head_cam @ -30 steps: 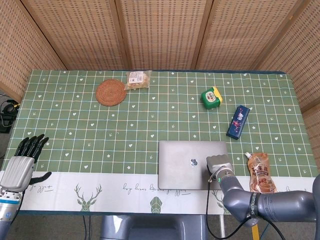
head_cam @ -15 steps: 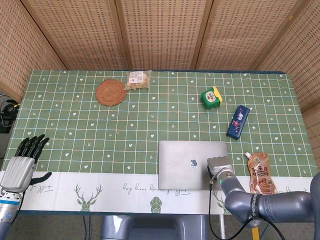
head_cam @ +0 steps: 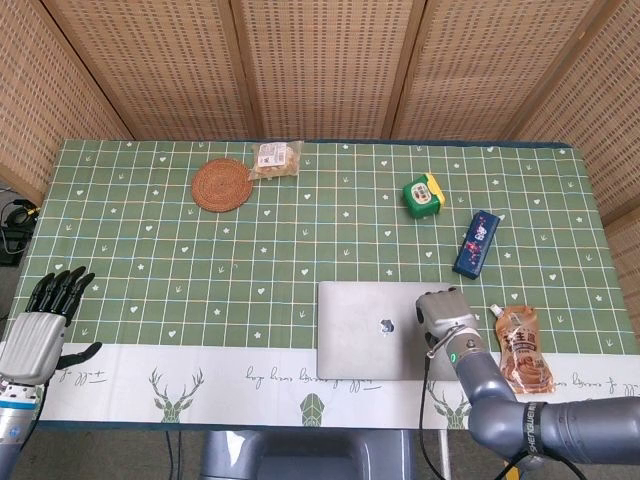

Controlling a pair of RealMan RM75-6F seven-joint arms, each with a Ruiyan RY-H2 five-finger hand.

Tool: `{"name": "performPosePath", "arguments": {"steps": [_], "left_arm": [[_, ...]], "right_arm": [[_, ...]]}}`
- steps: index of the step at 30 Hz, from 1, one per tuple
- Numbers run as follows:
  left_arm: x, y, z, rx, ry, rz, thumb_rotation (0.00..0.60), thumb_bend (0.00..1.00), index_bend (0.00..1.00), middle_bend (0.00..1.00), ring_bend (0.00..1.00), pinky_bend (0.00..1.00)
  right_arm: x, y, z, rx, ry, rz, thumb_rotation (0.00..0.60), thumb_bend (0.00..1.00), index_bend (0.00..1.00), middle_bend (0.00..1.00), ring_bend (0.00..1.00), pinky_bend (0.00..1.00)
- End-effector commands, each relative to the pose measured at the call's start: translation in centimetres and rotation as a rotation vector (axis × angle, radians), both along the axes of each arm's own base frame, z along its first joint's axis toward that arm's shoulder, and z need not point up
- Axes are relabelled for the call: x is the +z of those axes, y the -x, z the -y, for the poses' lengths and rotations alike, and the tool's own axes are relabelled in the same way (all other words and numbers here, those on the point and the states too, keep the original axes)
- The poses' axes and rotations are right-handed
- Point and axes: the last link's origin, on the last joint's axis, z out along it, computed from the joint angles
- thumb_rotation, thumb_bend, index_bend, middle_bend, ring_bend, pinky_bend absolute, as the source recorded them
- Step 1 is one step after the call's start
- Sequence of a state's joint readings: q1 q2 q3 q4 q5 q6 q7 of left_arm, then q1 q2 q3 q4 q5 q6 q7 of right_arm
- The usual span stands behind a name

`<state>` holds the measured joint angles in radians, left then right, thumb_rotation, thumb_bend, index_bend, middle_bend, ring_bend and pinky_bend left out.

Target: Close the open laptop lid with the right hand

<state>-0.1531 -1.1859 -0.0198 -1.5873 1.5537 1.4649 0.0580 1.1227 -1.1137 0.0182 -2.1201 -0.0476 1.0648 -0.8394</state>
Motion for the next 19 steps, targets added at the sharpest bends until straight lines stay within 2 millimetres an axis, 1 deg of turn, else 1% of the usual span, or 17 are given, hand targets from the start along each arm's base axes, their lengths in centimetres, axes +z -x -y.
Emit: {"name": "performPosePath", "arguments": {"steps": [1, 3, 4, 5, 8, 11, 13, 17, 19], "left_arm": [[0.1, 0.0, 0.0, -0.004, -0.011, 0.005, 0.6, 0.14, 0.0, 0.0, 0.0, 0.0], [0.0, 0.0, 0.0, -0.003, -0.015, 0.006, 0.6, 0.14, 0.0, 0.0, 0.0, 0.0], [0.0, 0.1, 0.0, -0.003, -0.017, 0.005, 0.6, 0.14, 0.0, 0.0, 0.0, 0.0], [0.0, 0.1, 0.0, -0.002, -0.02, 0.004, 0.6, 0.14, 0.0, 0.0, 0.0, 0.0], [-0.1, 0.2, -0.1, -0.002, -0.023, -0.002, 0.6, 0.14, 0.0, 0.0, 0.0, 0.0], [-0.4, 0.3, 0.0, -0.001, -0.022, -0.011, 0.6, 0.14, 0.0, 0.0, 0.0, 0.0], [-0.6, 0.3, 0.0, 0.001, -0.019, -0.016, 0.6, 0.14, 0.0, 0.0, 0.0, 0.0], [-0.9, 0.4, 0.0, 0.004, -0.016, -0.023, 0.6, 0.14, 0.0, 0.0, 0.0, 0.0], [-0.9, 0.4, 0.0, 0.004, -0.018, -0.026, 0.6, 0.14, 0.0, 0.0, 0.0, 0.0]], "right_arm": [[4.3, 2.2, -0.8, 0.091, 0.258, 0.144, 0.6, 0.43, 0.2, 0.08, 0.06, 0.07], [5.2, 3.9, -1.5, 0.137, 0.345, 0.215, 0.6, 0.39, 0.13, 0.02, 0.01, 0.05], [5.7, 4.8, -1.9, 0.154, 0.388, 0.247, 0.6, 0.36, 0.09, 0.0, 0.0, 0.03], [6.3, 6.1, -2.5, 0.17, 0.439, 0.284, 0.6, 0.34, 0.06, 0.0, 0.0, 0.02], [7.7, 9.3, -4.1, 0.193, 0.546, 0.355, 0.6, 0.3, 0.0, 0.0, 0.0, 0.0], [8.7, 12.4, -6.2, 0.194, 0.625, 0.429, 0.6, 0.28, 0.0, 0.0, 0.0, 0.0], [9.0, 14.4, -7.6, 0.18, 0.65, 0.43, 0.6, 0.26, 0.0, 0.0, 0.0, 0.0], [8.9, 17.4, -9.7, 0.144, 0.678, 0.444, 0.6, 0.23, 0.0, 0.0, 0.0, 0.0], [8.8, 18.4, -10.5, 0.128, 0.685, 0.45, 0.6, 0.22, 0.0, 0.0, 0.0, 0.0]]}}
